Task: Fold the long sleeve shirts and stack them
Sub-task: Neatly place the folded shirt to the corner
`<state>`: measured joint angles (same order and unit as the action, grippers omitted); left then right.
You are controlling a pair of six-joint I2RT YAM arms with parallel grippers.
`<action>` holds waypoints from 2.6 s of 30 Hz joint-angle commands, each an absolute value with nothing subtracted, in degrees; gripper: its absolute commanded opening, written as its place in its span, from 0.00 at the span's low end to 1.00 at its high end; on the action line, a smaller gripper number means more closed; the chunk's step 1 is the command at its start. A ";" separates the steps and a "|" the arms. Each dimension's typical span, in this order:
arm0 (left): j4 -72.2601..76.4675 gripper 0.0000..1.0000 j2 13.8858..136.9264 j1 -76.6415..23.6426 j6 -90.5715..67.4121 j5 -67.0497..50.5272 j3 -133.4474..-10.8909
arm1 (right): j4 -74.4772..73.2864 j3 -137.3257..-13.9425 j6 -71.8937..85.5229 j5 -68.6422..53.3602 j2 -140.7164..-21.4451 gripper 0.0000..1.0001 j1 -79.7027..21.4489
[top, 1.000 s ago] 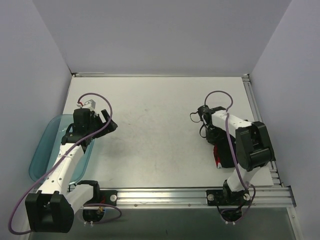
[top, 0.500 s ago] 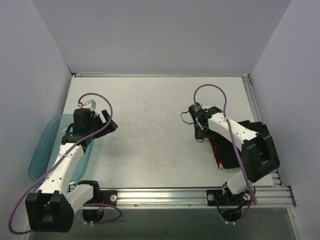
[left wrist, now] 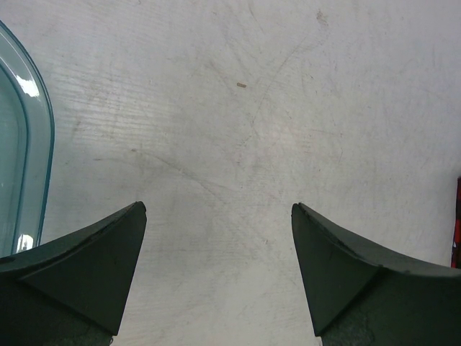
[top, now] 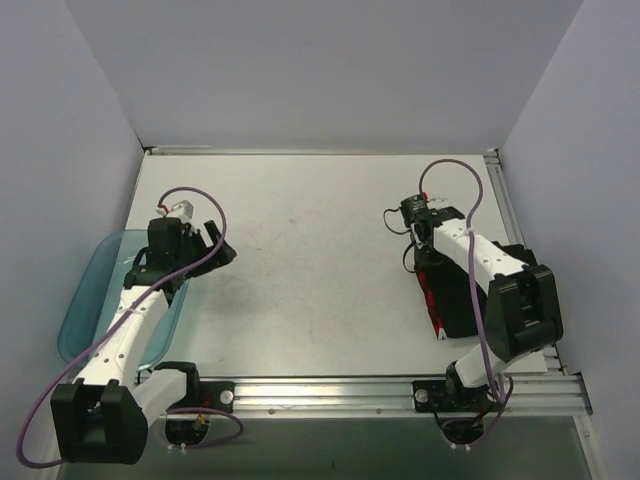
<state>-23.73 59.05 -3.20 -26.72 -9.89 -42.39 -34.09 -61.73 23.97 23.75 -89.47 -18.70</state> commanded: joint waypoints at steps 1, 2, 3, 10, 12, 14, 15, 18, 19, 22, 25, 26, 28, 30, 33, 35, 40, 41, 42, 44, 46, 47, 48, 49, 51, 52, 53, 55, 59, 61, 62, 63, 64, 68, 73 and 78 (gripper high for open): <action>-21.44 0.91 59.15 -2.81 -25.84 -10.99 -42.45 | -33.05 -61.08 24.96 23.12 -92.19 0.24 -18.46; -21.45 0.91 59.15 -2.73 -25.84 -11.07 -42.45 | -32.79 -61.43 24.96 21.98 -93.76 0.24 -18.46; -21.45 0.91 59.06 -2.81 -25.75 -10.99 -42.45 | -32.70 -61.70 25.05 21.45 -94.65 0.24 -18.46; -21.36 0.91 59.15 -2.81 -25.75 -10.99 -42.45 | -29.45 -64.77 25.40 16.09 -99.75 0.24 -18.90; -21.45 0.91 59.06 -2.81 -25.75 -11.07 -42.45 | -26.99 -65.30 25.14 12.94 -100.63 0.26 -18.81; -21.45 0.91 59.15 -2.81 -25.66 -11.07 -42.45 | -25.59 -66.61 24.79 11.52 -101.51 0.27 -19.07; -21.45 0.91 58.98 -2.81 -25.66 -11.07 -42.54 | -25.14 -67.14 24.52 10.47 -101.69 0.28 -18.99; -21.18 0.91 58.54 -2.81 -25.40 -11.51 -42.54 | -24.43 -69.08 23.21 8.79 -100.99 0.29 -19.77; -20.83 0.91 57.93 -2.81 -25.31 -11.86 -42.45 | -24.69 -69.43 22.77 8.70 -99.42 0.31 -20.12; -19.95 0.91 56.17 -2.90 -24.70 -11.87 -42.62 | -26.19 -70.49 21.27 9.66 -95.03 0.39 -21.88; -22.74 0.92 53.10 -2.81 -24.35 -11.25 -44.98 | -29.34 -70.40 21.09 10.72 -83.55 0.53 -22.59; -23.98 0.92 51.95 -2.81 -24.69 -11.25 -45.96 | -30.14 -70.31 21.01 11.42 -80.80 0.57 -22.59; -28.53 0.92 48.28 -2.81 -24.96 -11.08 -50.24 | -33.38 -70.75 20.39 12.56 -72.39 0.72 -22.41; -32.32 0.94 45.72 -2.81 -24.79 -9.24 -54.21 | -36.20 -71.80 20.57 15.10 -67.00 0.79 -21.89; -40.59 0.95 40.79 -2.81 -23.65 -6.34 -62.65 | -42.52 -75.23 20.39 18.96 -57.86 0.86 -20.83; -46.65 0.97 37.10 -2.81 -22.68 -1.95 -68.87 | -46.04 -77.51 20.04 21.35 -51.00 0.94 -20.83; -59.75 0.97 29.99 -8.86 -23.02 18.83 -77.35 | -47.46 -77.43 16.88 29.42 -33.27 1.00 -20.74; -60.11 0.97 27.97 -10.53 -23.55 21.59 -76.73 | -47.46 -76.65 16.35 30.05 -31.05 1.00 -20.83; -60.47 0.97 23.34 -12.98 -23.99 23.54 -75.68 | -47.37 -76.21 15.48 30.49 -28.94 1.00 -20.83; -60.64 0.98 18.31 -14.50 -24.17 26.53 -75.06 | -47.20 -74.89 13.02 31.11 -23.40 1.00 -20.92; -61.43 0.97 12.67 -15.11 -23.30 27.15 -75.14 | -47.28 -72.08 12.13 31.55 -18.66 1.00 -20.92; -61.96 0.97 11.44 -15.12 -21.81 27.51 -75.58 | -47.37 -71.20 11.95 31.55 -16.89 1.00 -21.00; -63.18 0.98 9.95 -15.12 -21.01 27.60 -76.11 | -47.37 -68.93 12.48 31.73 -15.22 1.00 -20.92; -63.72 0.97 9.32 -15.20 -20.14 27.51 -76.72 | -47.37 -67.95 12.92 32.08 -11.81 1.00 -21.00; -65.03 0.97 7.74 -15.21 -17.76 27.94 -76.82 | -47.37 -65.67 13.62 32.78 -8.98 1.00 -21.01; -65.30 0.97 7.13 -15.29 -17.49 28.38 -76.29 | -47.20 -65.05 13.71 33.13 -6.79 1.00 -21.27; -65.22 0.97 6.42 -15.64 -17.49 28.91 -75.77 | -47.11 -64.52 13.71 33.31 -5.72 1.00 -21.44; -64.95 0.98 4.66 -15.99 -18.28 29.62 -74.19 | -47.11 -63.38 13.71 33.40 -3.79 1.00 -21.97; -63.28 0.97 3.43 -17.05 -19.33 29.44 -71.63 | -47.11 -61.79 14.33 33.49 -1.67 1.00 -22.85; -62.58 0.97 3.34 -17.58 -20.30 29.44 -71.28 | -47.20 -61.52 14.24 34.01 -0.97 1.00 -23.29; -62.23 0.97 3.17 -17.75 -20.48 29.70 -70.84 | -47.20 -61.52 14.15 34.27 -0.79 1.00 -23.64; -61.88 0.97 2.73 -17.93 -20.57 29.88 -70.75 | -47.20 -61.61 13.98 34.54 -0.70 1.00 -23.73; -61.70 0.97 2.46 -18.02 -20.57 30.75 -70.58 | -47.20 -61.70 13.71 34.89 -0.53 1.00 -23.82; -61.79 0.97 1.06 -18.72 -20.74 34.44 -70.75 | -47.20 -61.61 12.39 35.77 -0.26 1.00 -24.43; -61.79 0.97 0.26 -21.44 -22.75 37.44 -71.45 | -47.20 -60.56 12.48 36.56 2.20 1.00 -25.05; -61.35 0.97 0.26 -23.29 -24.43 40.07 -70.93 | -47.11 -59.85 12.83 37.09 2.02 1.00 -25.40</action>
